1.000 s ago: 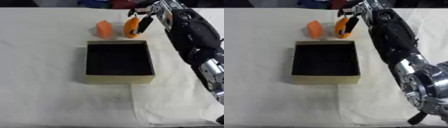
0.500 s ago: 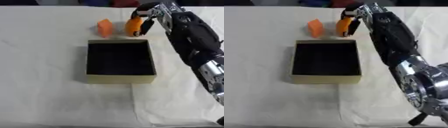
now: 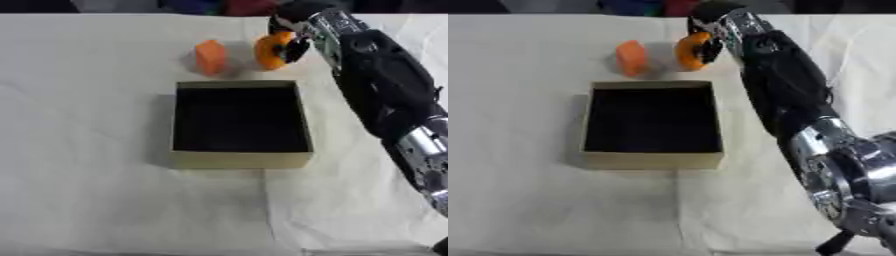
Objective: Pick up objects on the table and place them in the box.
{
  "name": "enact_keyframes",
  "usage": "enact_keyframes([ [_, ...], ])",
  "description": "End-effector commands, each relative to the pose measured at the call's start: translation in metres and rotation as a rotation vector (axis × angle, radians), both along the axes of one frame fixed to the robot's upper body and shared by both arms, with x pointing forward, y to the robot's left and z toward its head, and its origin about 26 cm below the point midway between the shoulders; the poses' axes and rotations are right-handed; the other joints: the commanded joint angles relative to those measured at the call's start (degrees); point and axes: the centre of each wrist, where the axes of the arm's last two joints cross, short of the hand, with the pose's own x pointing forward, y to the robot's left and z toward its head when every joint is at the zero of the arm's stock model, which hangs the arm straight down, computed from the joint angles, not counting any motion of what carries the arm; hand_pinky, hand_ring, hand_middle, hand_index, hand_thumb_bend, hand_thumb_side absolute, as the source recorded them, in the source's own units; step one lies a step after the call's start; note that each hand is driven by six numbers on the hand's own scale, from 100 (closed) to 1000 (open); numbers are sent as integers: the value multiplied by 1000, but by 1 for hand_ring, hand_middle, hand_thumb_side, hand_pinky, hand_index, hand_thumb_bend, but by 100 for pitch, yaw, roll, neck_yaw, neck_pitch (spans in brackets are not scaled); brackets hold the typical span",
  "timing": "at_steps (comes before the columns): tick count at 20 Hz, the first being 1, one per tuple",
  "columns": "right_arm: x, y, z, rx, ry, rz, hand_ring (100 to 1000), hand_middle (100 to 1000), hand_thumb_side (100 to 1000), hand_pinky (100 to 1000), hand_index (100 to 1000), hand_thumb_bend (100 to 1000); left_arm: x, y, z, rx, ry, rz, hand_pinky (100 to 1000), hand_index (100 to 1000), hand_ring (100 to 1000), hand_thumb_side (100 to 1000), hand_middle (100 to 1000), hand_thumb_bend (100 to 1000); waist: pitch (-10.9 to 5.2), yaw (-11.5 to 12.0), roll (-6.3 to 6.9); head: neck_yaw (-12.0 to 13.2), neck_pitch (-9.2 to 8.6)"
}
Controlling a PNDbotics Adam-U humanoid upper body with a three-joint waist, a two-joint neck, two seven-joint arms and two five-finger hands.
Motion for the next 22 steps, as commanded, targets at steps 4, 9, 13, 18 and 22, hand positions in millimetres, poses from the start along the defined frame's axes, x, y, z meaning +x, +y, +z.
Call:
enact_keyframes([
  [4,1,-1,18,73,-132,4,619,507,100,607,484,100,-2,1,8,17,-27,4,765,859,572,863,632,100,-129,11,23,-29,-30],
  [9,0,-1,30,146,-157,19,606,496,100,603,465,100,-2,1,9,17,-26,5,765,859,573,860,632,100,-152,0,18,-29,-15],
  [13,-2,-5,50,174,-178,52,605,511,100,607,477,100,-3,2,9,19,-25,6,765,860,574,858,633,100,-183,-15,16,-16,-1],
  [18,-6,-20,77,196,-200,104,602,515,100,609,479,100,-3,3,9,22,-27,9,765,860,575,856,634,100,-218,-56,5,14,21],
  [22,-12,-35,100,208,-217,170,606,519,100,614,483,100,-3,4,9,24,-27,15,765,860,575,856,634,100,-224,-93,-3,58,32],
])
